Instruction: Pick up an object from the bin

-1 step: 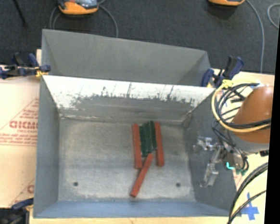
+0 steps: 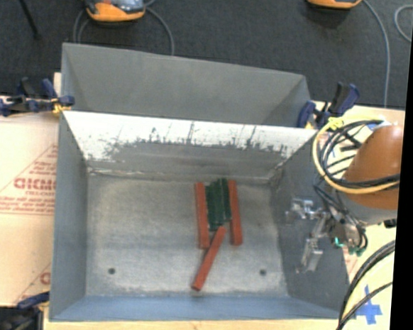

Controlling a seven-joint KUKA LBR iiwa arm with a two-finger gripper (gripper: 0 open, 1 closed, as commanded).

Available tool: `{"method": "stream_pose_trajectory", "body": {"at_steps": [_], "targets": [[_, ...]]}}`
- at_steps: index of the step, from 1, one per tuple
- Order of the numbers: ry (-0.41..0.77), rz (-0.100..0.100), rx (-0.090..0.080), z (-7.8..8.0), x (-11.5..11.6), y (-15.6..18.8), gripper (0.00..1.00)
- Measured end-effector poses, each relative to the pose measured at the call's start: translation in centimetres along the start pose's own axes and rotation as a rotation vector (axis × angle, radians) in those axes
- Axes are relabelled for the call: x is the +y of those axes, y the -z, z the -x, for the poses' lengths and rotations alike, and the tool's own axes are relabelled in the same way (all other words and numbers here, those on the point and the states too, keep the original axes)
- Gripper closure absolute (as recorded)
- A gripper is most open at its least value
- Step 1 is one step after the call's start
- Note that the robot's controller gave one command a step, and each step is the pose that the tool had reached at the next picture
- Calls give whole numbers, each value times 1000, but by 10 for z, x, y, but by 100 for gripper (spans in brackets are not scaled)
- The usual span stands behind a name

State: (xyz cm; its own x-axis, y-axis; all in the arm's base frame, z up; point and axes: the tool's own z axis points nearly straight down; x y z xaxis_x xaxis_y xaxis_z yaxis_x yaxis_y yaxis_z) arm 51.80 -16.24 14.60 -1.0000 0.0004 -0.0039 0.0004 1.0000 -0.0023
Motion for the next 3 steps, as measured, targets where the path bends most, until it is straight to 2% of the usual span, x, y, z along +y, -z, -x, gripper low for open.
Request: {"method": "stream_pose_trajectory", "body": {"at_steps": [1,2,3], "targets": [[-3,1,0,2,55,-15,0],[-123,7,-2,17,78,-38,0],[-302,1,1,42,73,-47,0]]}}
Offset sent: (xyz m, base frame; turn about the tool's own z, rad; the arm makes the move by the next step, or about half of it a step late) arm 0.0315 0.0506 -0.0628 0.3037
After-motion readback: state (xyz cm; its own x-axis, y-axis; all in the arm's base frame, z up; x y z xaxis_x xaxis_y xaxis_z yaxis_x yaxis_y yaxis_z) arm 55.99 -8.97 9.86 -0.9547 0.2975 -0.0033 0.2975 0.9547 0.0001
